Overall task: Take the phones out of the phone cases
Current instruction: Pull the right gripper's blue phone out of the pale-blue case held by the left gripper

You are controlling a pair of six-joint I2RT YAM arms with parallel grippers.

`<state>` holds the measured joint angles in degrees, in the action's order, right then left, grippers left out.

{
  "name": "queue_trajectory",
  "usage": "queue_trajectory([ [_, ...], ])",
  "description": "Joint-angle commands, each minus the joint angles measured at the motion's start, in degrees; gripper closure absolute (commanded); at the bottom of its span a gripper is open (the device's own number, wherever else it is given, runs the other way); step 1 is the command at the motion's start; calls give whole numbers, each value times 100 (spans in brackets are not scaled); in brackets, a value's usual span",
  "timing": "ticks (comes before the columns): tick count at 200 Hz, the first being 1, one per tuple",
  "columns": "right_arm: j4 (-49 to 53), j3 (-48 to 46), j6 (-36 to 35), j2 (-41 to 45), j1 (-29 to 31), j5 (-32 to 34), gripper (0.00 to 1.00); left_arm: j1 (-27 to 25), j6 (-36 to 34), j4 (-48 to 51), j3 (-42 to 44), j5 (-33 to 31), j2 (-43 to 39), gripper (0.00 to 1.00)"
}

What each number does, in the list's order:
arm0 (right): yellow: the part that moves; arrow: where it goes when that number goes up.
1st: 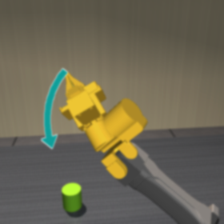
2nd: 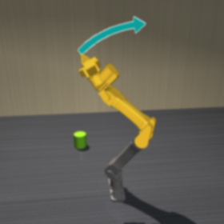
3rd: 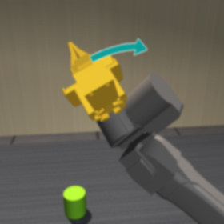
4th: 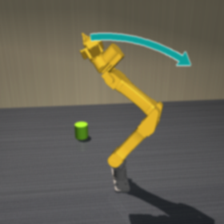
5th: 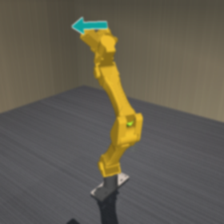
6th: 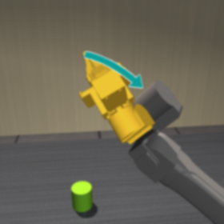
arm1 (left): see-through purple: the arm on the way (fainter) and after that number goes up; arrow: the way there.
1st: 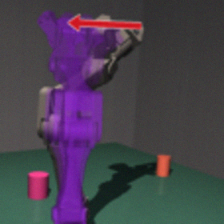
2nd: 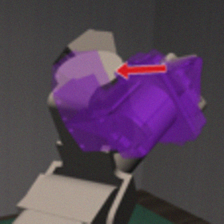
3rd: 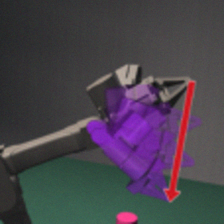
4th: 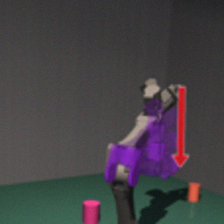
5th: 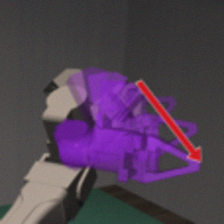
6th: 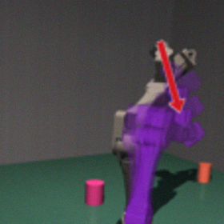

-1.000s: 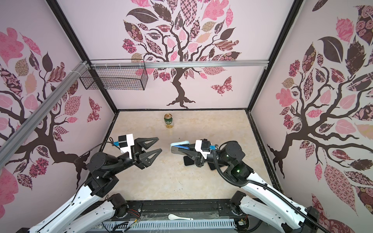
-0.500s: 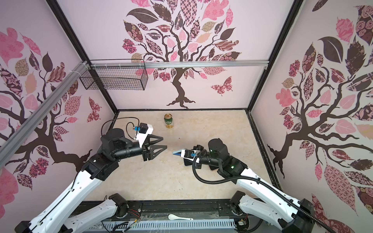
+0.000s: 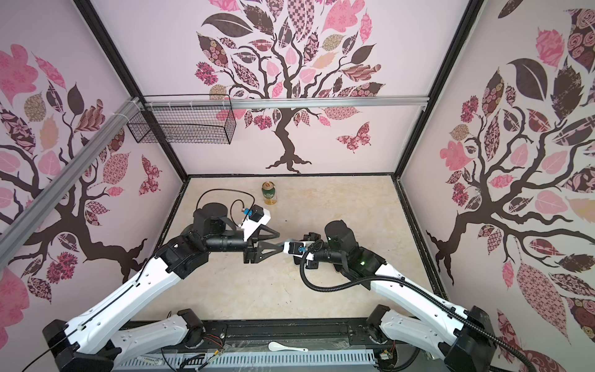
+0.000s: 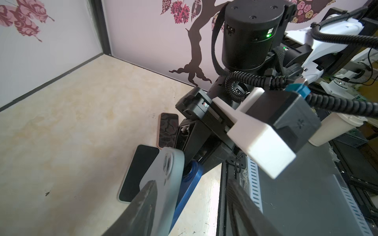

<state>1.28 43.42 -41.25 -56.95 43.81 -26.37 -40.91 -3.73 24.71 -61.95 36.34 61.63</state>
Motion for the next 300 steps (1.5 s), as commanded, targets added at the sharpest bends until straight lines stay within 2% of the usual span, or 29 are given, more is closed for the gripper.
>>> queue_trajectory([
  [1, -263, 167, -130, 56, 13, -72, 100, -10, -142, 74, -219, -323, 50, 42],
  [32, -268, 141, -131, 70, 19, -197, 100, -9, -163, 112, -282, -382, 165, 44],
  [93, -292, 162, -88, 27, 36, -268, 100, -88, -102, 21, -298, -94, 356, 44],
  [145, -303, 180, -56, 26, 42, -331, 100, -133, -181, 174, -286, -365, 457, 47],
  [241, -313, 242, -41, -48, 150, -429, 100, -138, -655, 1100, -646, -1063, 678, 68],
  [268, -381, 202, 28, -42, 154, -437, 100, -128, -728, 1140, -658, -1094, 627, 82],
  [289, -383, 175, 64, -23, 154, -448, 100, -135, -761, 1147, -660, -1173, 606, 100],
  [300, -406, 152, 95, 7, 155, -457, 100, -142, -769, 1148, -644, -1231, 580, 100],
])
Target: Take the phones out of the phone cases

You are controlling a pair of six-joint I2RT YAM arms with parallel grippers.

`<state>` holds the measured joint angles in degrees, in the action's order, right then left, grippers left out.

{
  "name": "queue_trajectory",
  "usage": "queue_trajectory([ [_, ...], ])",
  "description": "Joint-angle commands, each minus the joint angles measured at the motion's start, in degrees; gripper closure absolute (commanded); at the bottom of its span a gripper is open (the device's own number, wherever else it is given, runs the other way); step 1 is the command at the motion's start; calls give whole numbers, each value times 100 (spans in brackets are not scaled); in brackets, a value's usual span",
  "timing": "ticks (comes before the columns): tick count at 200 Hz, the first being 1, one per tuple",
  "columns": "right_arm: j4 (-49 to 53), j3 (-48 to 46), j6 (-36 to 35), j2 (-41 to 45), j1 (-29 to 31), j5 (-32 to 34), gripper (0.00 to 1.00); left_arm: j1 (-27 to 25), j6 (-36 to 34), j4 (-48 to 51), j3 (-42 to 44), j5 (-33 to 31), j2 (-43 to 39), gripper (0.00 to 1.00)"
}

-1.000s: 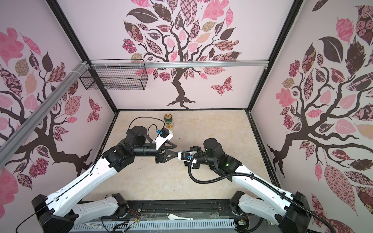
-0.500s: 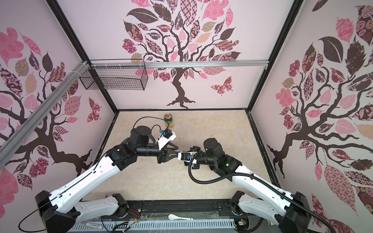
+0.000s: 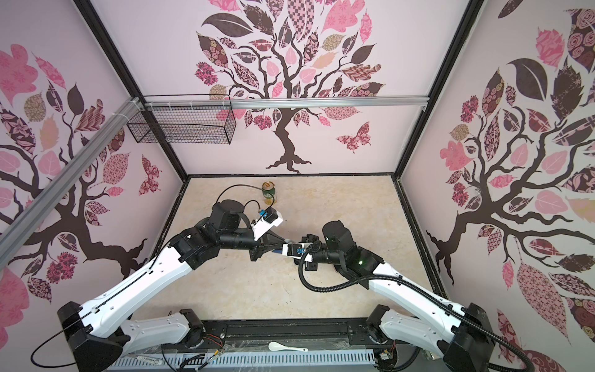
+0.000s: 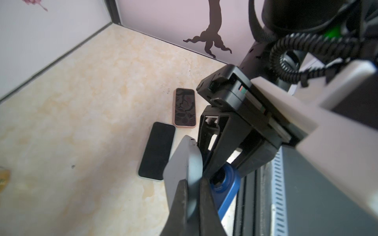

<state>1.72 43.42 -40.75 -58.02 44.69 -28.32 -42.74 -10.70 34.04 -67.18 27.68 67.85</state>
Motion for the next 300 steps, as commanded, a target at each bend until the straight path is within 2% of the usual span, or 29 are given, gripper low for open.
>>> queue_trajectory([
  [1, -451, 151, 47, 115, 67, -262, 100, 49, -72, 211, -121, -367, -44, 100],
  [19, -443, 91, 76, 167, 67, -284, 100, 49, -65, 162, -101, -413, -118, 100],
  [58, -365, -48, 144, 247, 71, -497, 100, 157, 50, 76, -31, -1020, -296, 100],
  [91, -162, -94, 52, 289, 166, -695, 100, 805, 211, -70, 72, -699, -316, 100],
  [134, -359, -255, 219, 445, 178, -732, 100, 928, -46, 42, 117, -1005, -282, 100],
  [150, -400, -287, 486, 415, 173, -645, 100, 962, -87, 79, 160, -1221, -344, 100],
  [170, -777, -460, 1358, 375, 178, -467, 100, 1170, -54, 119, 263, -1535, -601, 100],
  [189, -1086, -508, 2504, 159, 175, -184, 100, 1659, 151, 62, 467, -1612, -993, 100],
  [222, -877, -29, 4400, -661, 118, 388, 100, 2424, 355, 109, 810, -1604, -1608, 100],
  [239, -402, 496, 5267, -1383, -88, 162, 100, 2684, 416, 215, 935, -1497, -1757, 100],
  [256, 170, 1103, 5956, -2178, -379, -655, 100, 2864, 471, 239, 1036, -1314, -1840, 100],
  [267, 478, 1442, 6572, -2566, -554, -959, 100, 2872, 480, 248, 1088, -1283, -1884, 100],
  [275, 518, 1527, 7162, -2715, -642, -891, 100, 2876, 477, 256, 1108, -1268, -1896, 100],
  [285, 683, 1549, 7668, -2760, -730, -457, 100, 2877, 455, 283, 1111, -1266, -1898, 100],
  [300, 668, 1393, 7417, -2705, -909, -565, 100, 2879, 431, 305, 1127, -1240, -1883, 100],
])
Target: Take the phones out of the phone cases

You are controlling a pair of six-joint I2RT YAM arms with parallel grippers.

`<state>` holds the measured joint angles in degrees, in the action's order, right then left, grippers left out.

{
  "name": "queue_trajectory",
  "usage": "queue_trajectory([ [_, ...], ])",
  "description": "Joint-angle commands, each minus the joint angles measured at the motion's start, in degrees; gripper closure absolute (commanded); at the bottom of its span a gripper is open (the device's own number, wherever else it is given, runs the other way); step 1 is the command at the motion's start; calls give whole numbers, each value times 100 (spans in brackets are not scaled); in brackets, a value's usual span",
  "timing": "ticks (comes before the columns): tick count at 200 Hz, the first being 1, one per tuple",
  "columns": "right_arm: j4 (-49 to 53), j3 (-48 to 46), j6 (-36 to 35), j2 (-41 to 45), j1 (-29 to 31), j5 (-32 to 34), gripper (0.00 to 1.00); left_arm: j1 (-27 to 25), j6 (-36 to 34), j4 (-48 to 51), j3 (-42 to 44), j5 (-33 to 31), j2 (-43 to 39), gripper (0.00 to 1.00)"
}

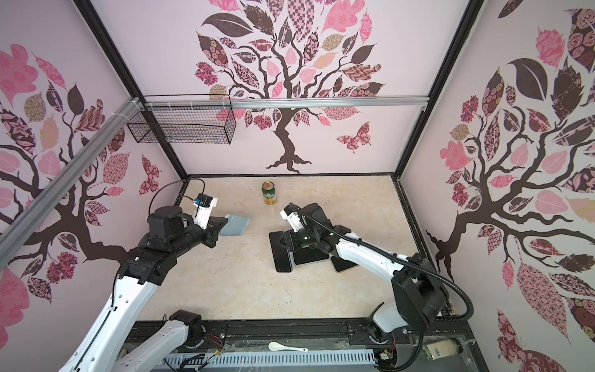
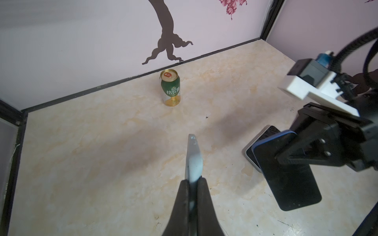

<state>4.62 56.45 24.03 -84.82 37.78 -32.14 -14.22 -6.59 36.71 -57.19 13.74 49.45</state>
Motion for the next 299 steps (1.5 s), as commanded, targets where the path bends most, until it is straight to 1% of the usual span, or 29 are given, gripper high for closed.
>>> queue_trajectory([
  [1, 366, 62, 920, -22, -236, -207, 100, 25, 19, 38, 133, 155, -42, 100],
  [16, -113, -335, 1066, 16, -692, -736, 96, 29, 39, -8, 166, 188, -49, 100],
  [24, -629, -651, 1382, 5, -993, -1108, 96, 26, 60, -46, 195, 228, -27, 100],
  [31, -990, -811, 1572, 0, -1184, -1252, 96, 31, 71, -60, 198, 279, 11, 100],
  [36, -1080, -854, 1653, -17, -1252, -1209, 98, 30, 70, -53, 200, 314, 40, 100],
  [40, -1040, -838, 1641, -32, -1270, -1052, 98, 28, 72, -50, 202, 335, 65, 100],
  [53, -561, -540, 1443, -165, -1265, -706, 100, 31, 55, -19, 178, 336, 123, 100],
  [75, -275, -119, 1501, -562, -1252, -654, 100, 52, -49, 141, 89, 92, 174, 100],
  [97, -437, 140, 1802, -992, -1077, -661, 100, 162, -79, 297, -23, 41, 187, 100],
  [119, -242, 676, 1828, -1506, -712, -514, 100, 207, -123, 433, -64, -46, 144, 100],
  [135, -162, 1067, 1936, -1951, -517, -598, 100, 235, -150, 507, -74, -107, 96, 100],
  [162, -493, 1400, 2402, -2556, -382, -763, 100, 307, -180, 637, -118, -82, 37, 100],
  [189, -502, 1837, 2567, -3141, -228, -928, 100, 331, -224, 727, -145, -99, 3, 100],
  [220, -726, 2141, 2824, -3558, -51, -952, 100, 349, -233, 737, -150, -91, 3, 100],
  [252, -1102, 2185, 3109, -3842, 19, -947, 100, 353, -271, 753, -162, -64, 40, 100],
  [276, -1157, 2303, 3133, -3989, 71, -939, 100, 360, -334, 791, -164, -73, 48, 100],
  [299, -1214, 2411, 3141, -4119, 91, -1006, 97, 361, -351, 811, -152, -47, 43, 100],
])
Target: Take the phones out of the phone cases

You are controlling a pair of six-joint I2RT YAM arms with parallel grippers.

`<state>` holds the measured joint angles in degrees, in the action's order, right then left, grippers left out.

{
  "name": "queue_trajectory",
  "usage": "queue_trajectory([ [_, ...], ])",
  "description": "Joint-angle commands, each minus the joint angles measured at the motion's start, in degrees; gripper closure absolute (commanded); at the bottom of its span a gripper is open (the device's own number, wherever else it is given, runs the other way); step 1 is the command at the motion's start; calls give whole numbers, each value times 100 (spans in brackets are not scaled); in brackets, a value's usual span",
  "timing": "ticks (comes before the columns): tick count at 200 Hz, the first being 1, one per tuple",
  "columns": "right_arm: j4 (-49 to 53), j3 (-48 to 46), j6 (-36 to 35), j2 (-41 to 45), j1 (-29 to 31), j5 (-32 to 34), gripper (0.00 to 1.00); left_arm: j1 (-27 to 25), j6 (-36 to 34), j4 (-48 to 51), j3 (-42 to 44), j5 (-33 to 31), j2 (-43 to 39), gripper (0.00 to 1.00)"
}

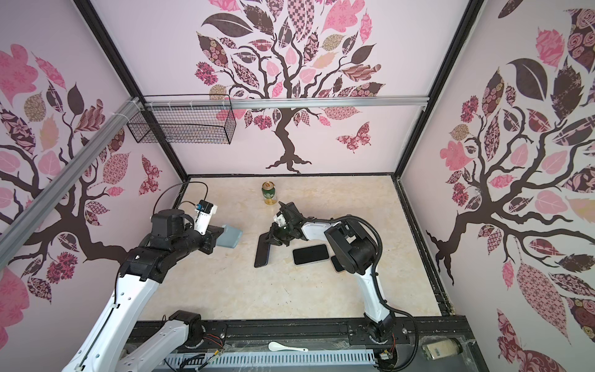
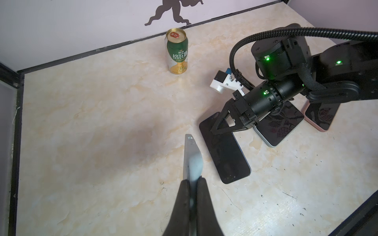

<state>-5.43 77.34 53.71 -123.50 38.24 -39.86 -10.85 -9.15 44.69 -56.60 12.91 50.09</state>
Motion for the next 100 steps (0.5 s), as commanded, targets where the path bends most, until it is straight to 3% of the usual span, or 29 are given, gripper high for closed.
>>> queue_trajectory([
  [1, -210, 324, 174, -252, 44, -238, 97, 27, -95, 9, -211, 36, -19, 100],
  [100, -478, 396, 296, -562, 52, -231, 82, 35, -149, 34, -224, 129, -15, 100],
])
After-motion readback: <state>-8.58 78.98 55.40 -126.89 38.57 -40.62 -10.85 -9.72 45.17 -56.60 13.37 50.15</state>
